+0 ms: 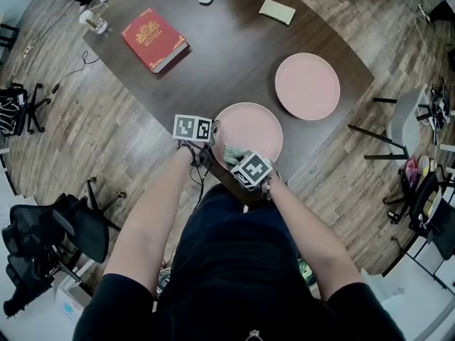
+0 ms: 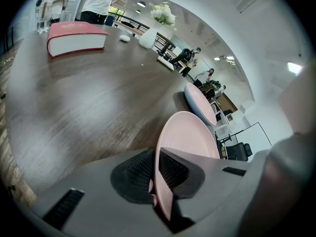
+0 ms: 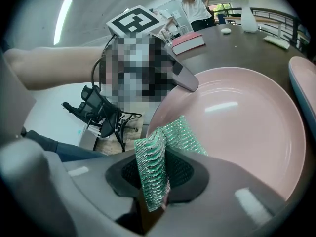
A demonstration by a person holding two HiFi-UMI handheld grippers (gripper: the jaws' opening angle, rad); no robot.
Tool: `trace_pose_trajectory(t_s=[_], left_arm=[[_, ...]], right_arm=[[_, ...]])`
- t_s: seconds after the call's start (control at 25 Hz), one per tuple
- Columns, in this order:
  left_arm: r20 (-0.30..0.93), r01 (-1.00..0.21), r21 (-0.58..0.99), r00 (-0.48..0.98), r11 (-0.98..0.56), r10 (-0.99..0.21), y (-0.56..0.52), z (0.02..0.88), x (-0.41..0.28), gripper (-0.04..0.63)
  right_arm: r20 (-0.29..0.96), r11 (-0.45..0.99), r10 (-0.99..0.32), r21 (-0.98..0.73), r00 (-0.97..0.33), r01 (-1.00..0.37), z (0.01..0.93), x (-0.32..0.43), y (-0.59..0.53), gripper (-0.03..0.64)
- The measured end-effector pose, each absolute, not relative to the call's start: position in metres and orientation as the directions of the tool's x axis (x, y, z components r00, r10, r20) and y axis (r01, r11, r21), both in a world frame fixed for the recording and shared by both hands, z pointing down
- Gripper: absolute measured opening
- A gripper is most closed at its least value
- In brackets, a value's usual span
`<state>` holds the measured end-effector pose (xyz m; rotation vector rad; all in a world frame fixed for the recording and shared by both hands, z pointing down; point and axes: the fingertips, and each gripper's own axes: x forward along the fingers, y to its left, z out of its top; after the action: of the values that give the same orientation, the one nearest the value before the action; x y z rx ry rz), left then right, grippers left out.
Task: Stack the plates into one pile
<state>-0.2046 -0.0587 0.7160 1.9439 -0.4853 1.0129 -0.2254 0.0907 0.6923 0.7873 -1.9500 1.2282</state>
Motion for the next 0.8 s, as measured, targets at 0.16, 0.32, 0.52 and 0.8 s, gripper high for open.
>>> trace_pose_trajectory(t_s=[0.16, 0.32, 0.52, 0.8], left_arm=[[0.805, -0.652, 0.514, 0.591, -0.557, 0.051, -0.0578, 0.7151, -0.2036, 0.018], [0.805, -0.650, 0.514, 0.590, -0.560, 0.053, -0.0579, 0.7159, -0.2045, 0.018], [0.809, -0.644, 0.504, 0.585, -0.575, 0.054, -0.0577, 0.7156, -0.2038, 0.018], [0.811, -0.641, 0.498, 0.582, -0.584, 0.053, -0.0567, 0.7153, -0.2037, 0.018]], right_arm=[[0.803, 0.360, -0.135, -0.506, -0.581, -0.784, 0.6911, -0.2258, 0.0905, 0.089], [0.795, 0.353, -0.140, -0.516, -0.590, -0.780, 0.6912, -0.2260, 0.0904, 0.089], [0.795, 0.361, -0.144, -0.512, -0.589, -0.780, 0.6907, -0.2263, 0.0920, 0.089], [0.822, 0.365, -0.127, -0.482, -0.555, -0.797, 0.6900, -0.2203, 0.0979, 0.089]])
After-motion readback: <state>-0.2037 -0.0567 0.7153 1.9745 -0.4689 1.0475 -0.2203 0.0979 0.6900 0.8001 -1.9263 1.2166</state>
